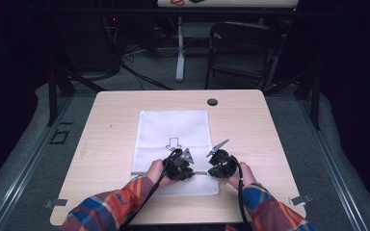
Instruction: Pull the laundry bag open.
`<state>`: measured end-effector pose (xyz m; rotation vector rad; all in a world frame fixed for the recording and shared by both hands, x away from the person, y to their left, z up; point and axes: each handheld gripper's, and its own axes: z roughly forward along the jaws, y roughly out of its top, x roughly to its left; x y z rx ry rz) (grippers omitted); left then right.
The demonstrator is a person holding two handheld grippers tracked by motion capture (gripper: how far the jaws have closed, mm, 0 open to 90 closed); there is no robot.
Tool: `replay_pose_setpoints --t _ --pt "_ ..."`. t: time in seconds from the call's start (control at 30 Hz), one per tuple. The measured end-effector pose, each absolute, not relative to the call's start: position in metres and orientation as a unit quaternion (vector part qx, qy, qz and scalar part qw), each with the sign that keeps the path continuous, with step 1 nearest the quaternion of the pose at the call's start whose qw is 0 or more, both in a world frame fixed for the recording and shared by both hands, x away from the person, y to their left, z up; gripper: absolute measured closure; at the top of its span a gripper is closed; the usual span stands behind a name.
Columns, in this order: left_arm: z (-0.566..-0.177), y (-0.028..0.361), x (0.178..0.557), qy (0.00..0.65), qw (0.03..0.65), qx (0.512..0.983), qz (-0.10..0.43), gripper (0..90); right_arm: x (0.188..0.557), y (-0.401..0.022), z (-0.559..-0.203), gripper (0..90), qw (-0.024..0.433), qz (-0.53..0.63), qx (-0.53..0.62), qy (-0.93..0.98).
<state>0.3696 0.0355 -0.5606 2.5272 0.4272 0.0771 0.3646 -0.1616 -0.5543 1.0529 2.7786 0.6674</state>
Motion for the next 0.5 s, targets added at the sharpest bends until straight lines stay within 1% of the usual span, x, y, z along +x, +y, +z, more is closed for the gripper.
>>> replay_pose_setpoints --t 0.1,0.23,0.37,0.5 --pt "-0.5609 0.0381 0.3730 0.171 0.298 0.939 0.015 81.2 0.3648 -0.1621 -0.5546 90.0 0.047 0.221 0.346 0.911" --pt "-0.5611 0.0372 0.3739 0.177 0.296 0.939 0.010 80.8 0.3649 -0.1622 -0.5547 90.0 0.047 0.222 0.346 0.911" --pt "-0.5630 0.0335 0.3748 0.184 0.294 0.938 0.001 76.9 0.3647 -0.1619 -0.5547 90.0 0.048 0.222 0.346 0.910" --pt "-0.5613 0.0316 0.3748 0.184 0.281 0.942 0.002 81.2 0.3646 -0.1621 -0.5545 90.0 0.047 0.220 0.347 0.910"
